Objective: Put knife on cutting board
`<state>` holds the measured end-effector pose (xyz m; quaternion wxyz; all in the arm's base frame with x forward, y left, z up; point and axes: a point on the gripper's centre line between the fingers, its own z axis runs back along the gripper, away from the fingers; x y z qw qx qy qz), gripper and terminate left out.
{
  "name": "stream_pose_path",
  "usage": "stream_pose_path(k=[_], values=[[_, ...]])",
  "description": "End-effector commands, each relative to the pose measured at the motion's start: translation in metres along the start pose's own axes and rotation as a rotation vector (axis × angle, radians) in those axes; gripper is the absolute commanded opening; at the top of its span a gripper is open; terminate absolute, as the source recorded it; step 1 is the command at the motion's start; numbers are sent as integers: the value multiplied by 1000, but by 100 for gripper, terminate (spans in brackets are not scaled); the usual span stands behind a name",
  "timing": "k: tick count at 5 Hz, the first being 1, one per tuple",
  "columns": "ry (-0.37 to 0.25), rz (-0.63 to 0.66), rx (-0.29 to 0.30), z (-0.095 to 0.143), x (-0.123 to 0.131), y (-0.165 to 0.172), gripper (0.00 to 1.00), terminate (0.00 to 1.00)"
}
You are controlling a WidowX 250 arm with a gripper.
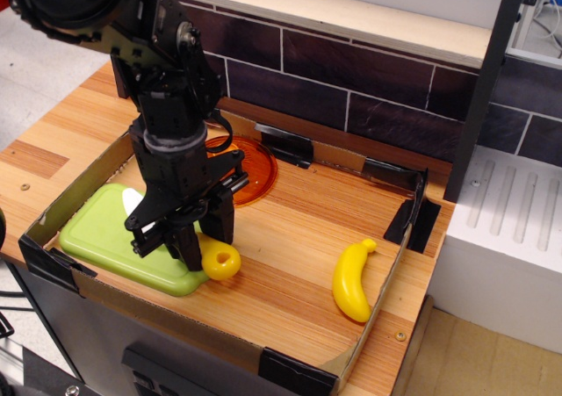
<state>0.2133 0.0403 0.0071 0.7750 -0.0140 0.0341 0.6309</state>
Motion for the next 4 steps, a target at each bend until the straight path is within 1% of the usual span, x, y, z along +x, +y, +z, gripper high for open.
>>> stream_pose_path(k=[1,2,3,4], values=[[-13,-74,18,9,11,5,100,0],[26,-60,26,28,13,9,100,0],[33,-72,5,59,12,12,100,0],[65,-94,-16,87,6,9,100,0]])
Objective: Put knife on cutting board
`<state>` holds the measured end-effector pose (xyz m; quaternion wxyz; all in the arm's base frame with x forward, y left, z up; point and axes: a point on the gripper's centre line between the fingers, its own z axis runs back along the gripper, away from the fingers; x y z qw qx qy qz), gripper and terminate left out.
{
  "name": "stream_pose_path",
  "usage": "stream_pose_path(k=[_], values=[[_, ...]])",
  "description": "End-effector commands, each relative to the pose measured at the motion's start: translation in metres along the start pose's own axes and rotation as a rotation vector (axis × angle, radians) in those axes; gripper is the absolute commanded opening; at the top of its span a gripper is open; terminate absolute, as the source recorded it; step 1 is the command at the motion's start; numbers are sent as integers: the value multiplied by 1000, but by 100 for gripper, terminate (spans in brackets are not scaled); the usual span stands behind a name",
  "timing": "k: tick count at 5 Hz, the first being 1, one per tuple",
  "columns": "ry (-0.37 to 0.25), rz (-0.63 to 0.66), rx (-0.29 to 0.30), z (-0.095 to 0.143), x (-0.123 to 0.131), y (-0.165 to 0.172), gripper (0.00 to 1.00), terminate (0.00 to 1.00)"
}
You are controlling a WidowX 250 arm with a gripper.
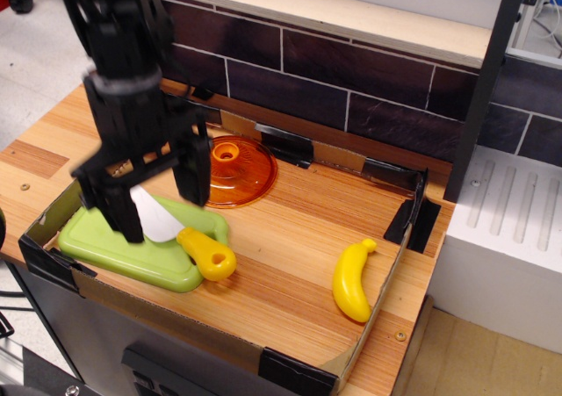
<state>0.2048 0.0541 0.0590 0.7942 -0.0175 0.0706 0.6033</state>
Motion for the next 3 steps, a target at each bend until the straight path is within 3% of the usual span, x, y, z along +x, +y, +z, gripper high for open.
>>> stream_pose_path(k=[1,2,3], values=[[1,-69,-72,64,-2,-6,100,0],[-70,-151,-42,78,8,-5,100,0],[-70,-151,-42,78,8,-5,100,100]])
